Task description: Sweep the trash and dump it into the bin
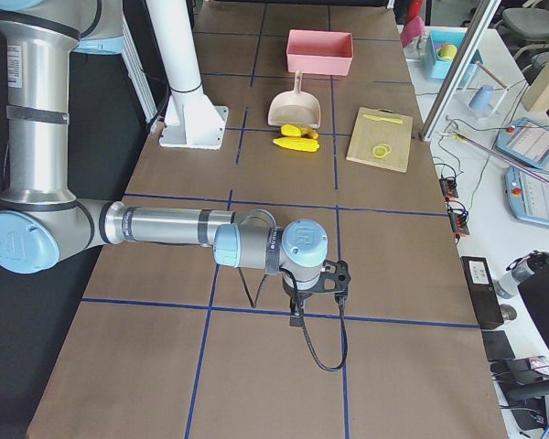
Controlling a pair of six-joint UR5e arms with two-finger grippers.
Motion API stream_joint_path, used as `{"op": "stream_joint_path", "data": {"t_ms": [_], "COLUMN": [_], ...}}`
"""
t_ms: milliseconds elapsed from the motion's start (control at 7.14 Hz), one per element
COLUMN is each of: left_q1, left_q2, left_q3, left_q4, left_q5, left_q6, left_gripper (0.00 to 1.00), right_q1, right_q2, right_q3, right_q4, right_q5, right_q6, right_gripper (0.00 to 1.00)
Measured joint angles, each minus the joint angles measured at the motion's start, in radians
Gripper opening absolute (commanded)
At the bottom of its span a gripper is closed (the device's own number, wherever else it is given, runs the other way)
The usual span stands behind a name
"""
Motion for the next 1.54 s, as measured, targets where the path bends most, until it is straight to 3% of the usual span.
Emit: {"op": "stream_joint_path", "data": {"t_ms": [840,1540], "left_q1": [0.0,0.062], "left_q2": [-0.005,-0.035], "left_q3": [-0.005,-0.172], "left_q4": [-0.001,-0.121], "left_q5": [-0.003,0.001], "left_q6": [0.001,0.004], "left_gripper": [1.0,1.0], "right_q1": [0.0,-0.001], "right_q2": [0.007,0.012], "right_q3": [0.011,0.027], "right_q4": [0.0,-0.001], "right_q5": [0.0,0.043], "right_q6": [0.002,0.005], "right_gripper": [1.0,1.0]}}
